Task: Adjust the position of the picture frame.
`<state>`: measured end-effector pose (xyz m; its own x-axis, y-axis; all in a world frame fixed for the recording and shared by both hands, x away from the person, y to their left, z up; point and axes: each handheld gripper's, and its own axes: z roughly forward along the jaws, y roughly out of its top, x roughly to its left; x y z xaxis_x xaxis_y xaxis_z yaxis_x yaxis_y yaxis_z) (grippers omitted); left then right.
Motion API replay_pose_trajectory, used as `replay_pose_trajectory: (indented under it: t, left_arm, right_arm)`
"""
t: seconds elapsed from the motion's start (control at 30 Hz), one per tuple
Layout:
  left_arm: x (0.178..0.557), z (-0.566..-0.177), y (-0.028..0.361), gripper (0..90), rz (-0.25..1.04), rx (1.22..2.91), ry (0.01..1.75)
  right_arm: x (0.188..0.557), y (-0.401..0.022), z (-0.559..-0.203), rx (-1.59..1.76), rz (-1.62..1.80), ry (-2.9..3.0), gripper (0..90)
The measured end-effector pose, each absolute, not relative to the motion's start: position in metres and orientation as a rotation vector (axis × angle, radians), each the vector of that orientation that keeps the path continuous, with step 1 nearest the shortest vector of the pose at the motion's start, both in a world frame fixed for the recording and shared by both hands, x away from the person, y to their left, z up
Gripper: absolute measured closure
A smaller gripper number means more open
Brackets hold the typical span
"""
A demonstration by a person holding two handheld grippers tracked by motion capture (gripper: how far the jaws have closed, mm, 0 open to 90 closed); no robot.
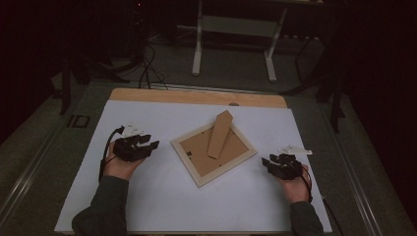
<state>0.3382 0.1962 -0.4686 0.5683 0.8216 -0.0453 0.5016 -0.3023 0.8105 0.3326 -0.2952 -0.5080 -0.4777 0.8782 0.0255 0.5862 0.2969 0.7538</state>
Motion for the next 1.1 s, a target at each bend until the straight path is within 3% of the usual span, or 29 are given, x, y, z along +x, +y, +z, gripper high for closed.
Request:
replay_pose_trajectory:
  t: [0.3,0.53,0.57,0.6,0.63,0.73,1.1]
  left_arm:
    - [0.376,-0.494,0.193,64.8,0.356,2.018,1.076]
    - [0.394,-0.505,0.183,71.0,0.352,2.042,1.101]
    - [0.396,-0.506,0.182,74.5,0.349,2.043,1.105]
    - [0.399,-0.507,0.181,74.5,0.348,2.044,1.109]
    - [0.403,-0.507,0.18,81.3,0.349,2.053,1.108]
    - [0.406,-0.508,0.179,89.7,0.349,2.053,1.113]
    - [0.419,-0.518,0.165,90.0,0.333,2.11,1.099]
  right_arm:
    - [0.332,-0.29,-0.51,1.313,1.028,2.191,62.1]
    - [0.331,-0.283,-0.511,1.297,0.999,2.199,80.0]
    - [0.33,-0.282,-0.51,1.29,0.995,2.202,86.4]
    - [0.33,-0.282,-0.51,1.29,0.995,2.202,86.4]
    - [0.33,-0.281,-0.51,1.279,0.985,2.201,89.8]
    - [0.331,-0.276,-0.511,1.261,0.981,2.227,90.0]
    - [0.342,-0.259,-0.515,1.239,0.949,2.282,90.0]
